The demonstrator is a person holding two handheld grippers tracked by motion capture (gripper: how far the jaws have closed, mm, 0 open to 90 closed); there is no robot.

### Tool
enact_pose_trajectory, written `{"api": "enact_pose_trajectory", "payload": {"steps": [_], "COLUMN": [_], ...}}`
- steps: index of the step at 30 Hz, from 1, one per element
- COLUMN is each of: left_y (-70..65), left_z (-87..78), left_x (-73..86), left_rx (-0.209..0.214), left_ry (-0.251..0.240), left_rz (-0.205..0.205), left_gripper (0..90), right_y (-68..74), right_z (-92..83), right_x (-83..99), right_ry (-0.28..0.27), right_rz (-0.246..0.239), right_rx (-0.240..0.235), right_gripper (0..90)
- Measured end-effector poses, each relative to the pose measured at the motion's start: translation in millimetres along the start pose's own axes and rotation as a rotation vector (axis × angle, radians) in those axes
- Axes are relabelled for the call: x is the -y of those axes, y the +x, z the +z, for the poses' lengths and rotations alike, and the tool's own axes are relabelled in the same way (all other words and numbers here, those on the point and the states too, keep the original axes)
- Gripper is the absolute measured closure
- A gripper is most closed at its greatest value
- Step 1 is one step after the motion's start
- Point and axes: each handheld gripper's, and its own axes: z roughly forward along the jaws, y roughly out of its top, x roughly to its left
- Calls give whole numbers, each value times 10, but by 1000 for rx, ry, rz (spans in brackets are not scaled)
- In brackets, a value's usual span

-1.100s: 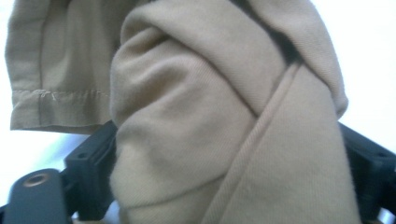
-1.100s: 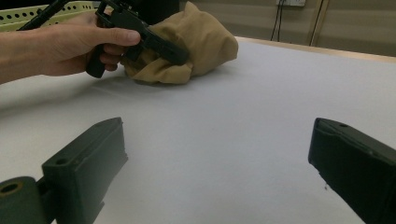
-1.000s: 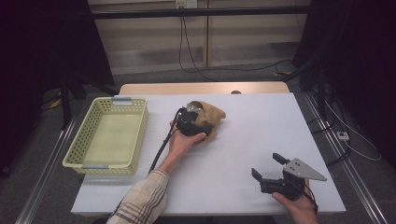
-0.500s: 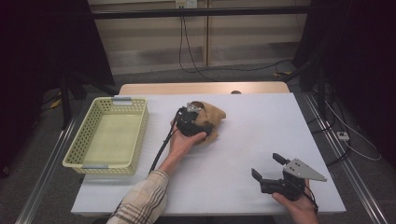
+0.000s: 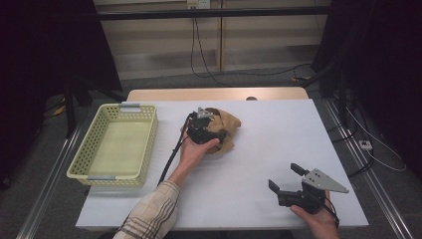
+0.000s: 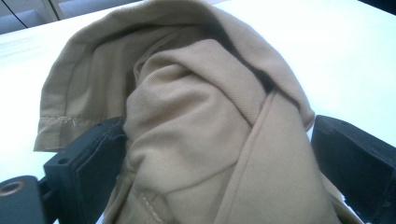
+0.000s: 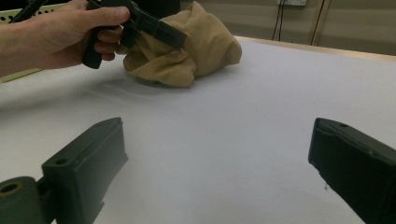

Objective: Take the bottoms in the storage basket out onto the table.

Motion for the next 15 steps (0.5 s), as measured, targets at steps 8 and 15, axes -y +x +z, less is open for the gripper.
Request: {"api": "enact_pose_trajectory", "payload": {"steps": [8,15], "left_y": [-23,-117], "left_z": [-60,-141], "left_x": [-43,-82], "left_rx": [9,11], "left_ry": [-44,-54], "left_rz": [12,72], "left_gripper": [50,46], "right_y": [-8,-1], "right_z": [8,25], "right_x": [2,-4], "right_ry": [-1,3], "right_rz": [-1,-4], "right_rx": [-3,-3], "right_gripper": [37,37]}}
